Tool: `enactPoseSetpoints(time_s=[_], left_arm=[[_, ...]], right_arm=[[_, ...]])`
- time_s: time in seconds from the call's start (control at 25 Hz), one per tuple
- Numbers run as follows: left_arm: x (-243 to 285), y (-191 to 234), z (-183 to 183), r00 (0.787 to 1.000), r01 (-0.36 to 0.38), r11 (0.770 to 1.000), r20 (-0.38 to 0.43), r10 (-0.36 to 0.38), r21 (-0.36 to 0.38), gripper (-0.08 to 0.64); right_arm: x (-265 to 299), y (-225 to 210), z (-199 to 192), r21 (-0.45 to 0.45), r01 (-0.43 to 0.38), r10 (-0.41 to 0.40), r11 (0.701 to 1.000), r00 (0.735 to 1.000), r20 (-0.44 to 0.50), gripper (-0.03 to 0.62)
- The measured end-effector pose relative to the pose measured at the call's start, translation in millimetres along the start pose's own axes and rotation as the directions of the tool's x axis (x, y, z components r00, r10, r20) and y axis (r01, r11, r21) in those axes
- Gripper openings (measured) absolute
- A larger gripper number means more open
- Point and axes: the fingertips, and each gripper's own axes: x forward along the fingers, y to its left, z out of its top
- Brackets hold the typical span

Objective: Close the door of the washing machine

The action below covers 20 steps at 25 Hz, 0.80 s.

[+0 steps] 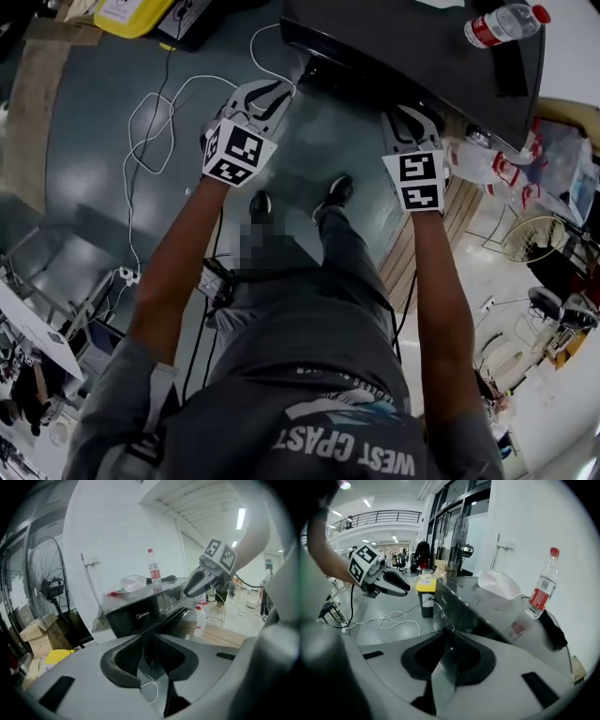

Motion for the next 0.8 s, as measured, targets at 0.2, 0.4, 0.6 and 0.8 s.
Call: enactPoseSetpoints(time_s=[0.2, 0.4, 0.6, 0.8], left_arm=[[-67, 36, 6, 0.998, -0.06, 0.998, 0.026, 0.06, 0.0, 0.092], [-138, 63, 27, 0.991, -0.103, 0.994, 0.08, 0.105, -0.024, 0.087], [-196, 74, 65, 0.982, -0.084, 0.993, 0.162, 0.096, -0.08, 0.082], [-259, 80, 127, 0.947, -0.054, 0.987, 0.305, 0.099, -0.151, 0.064]], right_arm=[[-59, -7, 54, 0.038, 0.045, -0.049, 0.998, 0.99, 0.13, 0.076], [-122, -4, 101, 0.08, 0.061, -0.078, 0.995, 0.97, 0.23, 0.044], [-181, 2, 135, 0.149, 0.059, -0.108, 0.987, 0.933, 0.343, 0.035], [-247, 8, 165, 0.185, 0.083, -0.16, 0.979, 0.875, 0.456, 0.031]])
